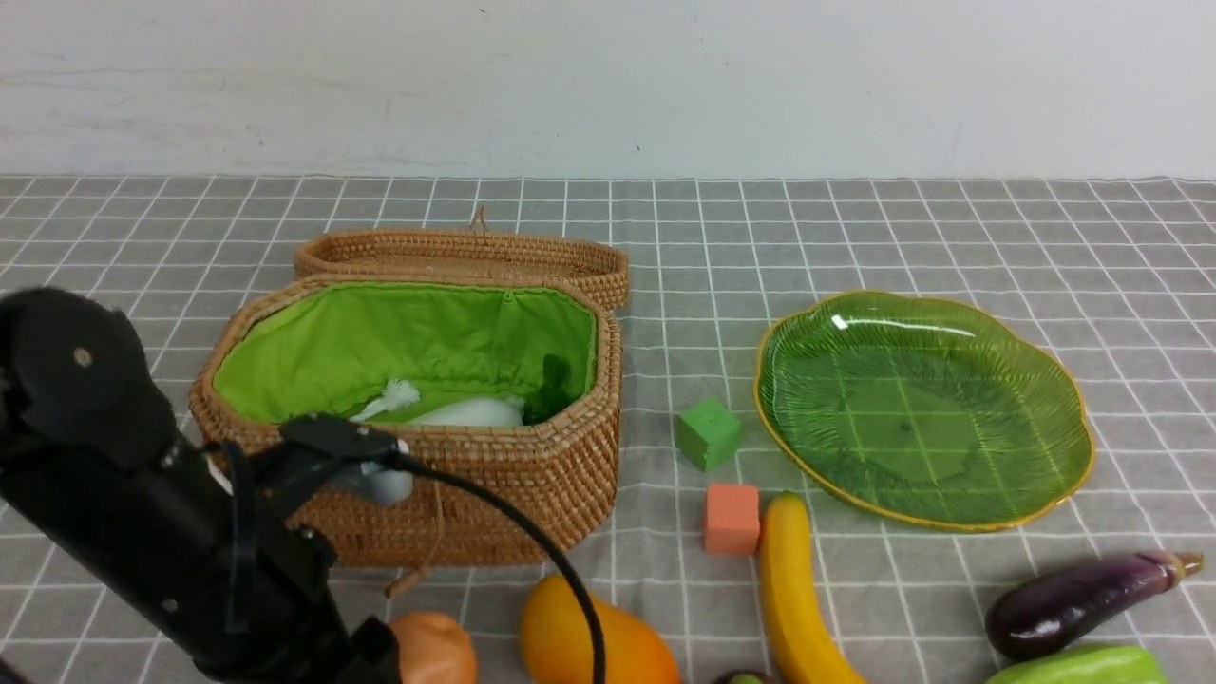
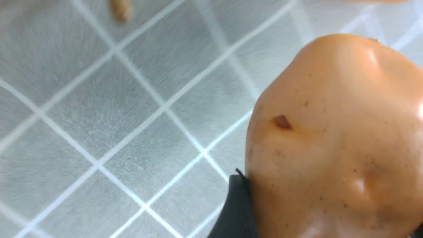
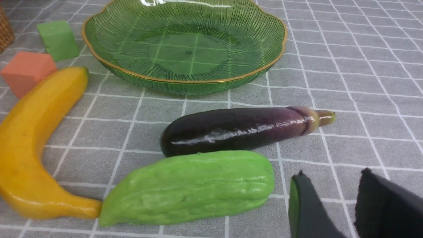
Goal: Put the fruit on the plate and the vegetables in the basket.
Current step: Grab a potato with your left arm and place it in the basket on the left, then grab the mango with your left arm and place it on the right plate
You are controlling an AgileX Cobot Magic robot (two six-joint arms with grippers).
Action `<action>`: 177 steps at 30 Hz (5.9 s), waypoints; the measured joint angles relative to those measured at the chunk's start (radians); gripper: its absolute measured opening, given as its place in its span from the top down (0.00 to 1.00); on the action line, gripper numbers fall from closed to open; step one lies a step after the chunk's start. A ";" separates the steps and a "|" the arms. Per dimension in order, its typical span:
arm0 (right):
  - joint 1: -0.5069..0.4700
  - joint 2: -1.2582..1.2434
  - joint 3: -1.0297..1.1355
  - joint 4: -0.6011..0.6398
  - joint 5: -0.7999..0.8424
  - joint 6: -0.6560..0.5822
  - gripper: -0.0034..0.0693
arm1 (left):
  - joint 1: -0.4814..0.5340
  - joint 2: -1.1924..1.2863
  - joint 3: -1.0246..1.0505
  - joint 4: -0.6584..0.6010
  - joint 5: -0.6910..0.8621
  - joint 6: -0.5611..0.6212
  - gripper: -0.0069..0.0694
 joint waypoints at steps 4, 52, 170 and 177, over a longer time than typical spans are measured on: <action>0.000 0.000 0.000 0.000 0.000 0.000 0.62 | 0.000 -0.118 -0.078 0.019 0.000 0.000 0.14; 0.000 0.000 0.000 0.000 0.000 0.000 0.62 | 0.000 0.112 -0.157 -0.118 -0.589 -0.023 0.09; 0.000 0.000 0.000 0.000 0.000 0.000 0.62 | -0.289 0.209 -0.304 0.188 -0.165 -1.216 0.20; 0.000 0.000 0.000 0.000 0.000 0.000 0.62 | -0.289 0.256 -0.304 0.161 -0.222 -1.314 0.20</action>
